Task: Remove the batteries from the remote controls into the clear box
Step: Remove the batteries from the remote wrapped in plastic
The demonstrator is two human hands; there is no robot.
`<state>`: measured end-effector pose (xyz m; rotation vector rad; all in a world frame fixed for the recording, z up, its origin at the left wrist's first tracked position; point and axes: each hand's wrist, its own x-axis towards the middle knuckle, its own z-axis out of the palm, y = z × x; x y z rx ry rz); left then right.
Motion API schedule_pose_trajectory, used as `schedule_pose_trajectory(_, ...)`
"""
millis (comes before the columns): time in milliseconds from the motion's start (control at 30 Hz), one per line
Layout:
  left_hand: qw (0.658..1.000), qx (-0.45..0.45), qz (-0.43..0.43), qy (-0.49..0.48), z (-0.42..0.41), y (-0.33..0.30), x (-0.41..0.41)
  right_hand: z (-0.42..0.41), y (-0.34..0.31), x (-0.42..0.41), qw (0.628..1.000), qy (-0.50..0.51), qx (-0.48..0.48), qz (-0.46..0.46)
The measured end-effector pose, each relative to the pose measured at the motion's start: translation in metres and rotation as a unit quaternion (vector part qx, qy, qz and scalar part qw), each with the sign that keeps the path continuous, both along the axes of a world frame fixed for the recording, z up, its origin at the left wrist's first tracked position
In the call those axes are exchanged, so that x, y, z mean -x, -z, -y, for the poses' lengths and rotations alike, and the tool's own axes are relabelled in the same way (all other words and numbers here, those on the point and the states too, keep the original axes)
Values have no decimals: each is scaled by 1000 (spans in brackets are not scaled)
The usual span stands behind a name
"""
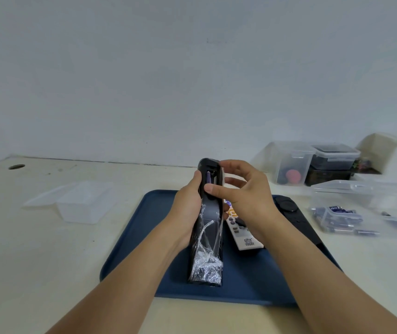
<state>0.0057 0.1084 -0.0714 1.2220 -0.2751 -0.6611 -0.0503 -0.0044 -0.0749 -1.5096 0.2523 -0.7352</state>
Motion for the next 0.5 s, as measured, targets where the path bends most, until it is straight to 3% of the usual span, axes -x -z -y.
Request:
schedule_pose_trajectory(267, 998, -39, 45, 7, 4, -1, -2, 4, -3, 0, 1000, 0, 15, -6)
schedule_pose_trajectory(500, 991, -24, 122, 39, 3, -3, 7, 17, -2, 0, 982, -78, -171, -20)
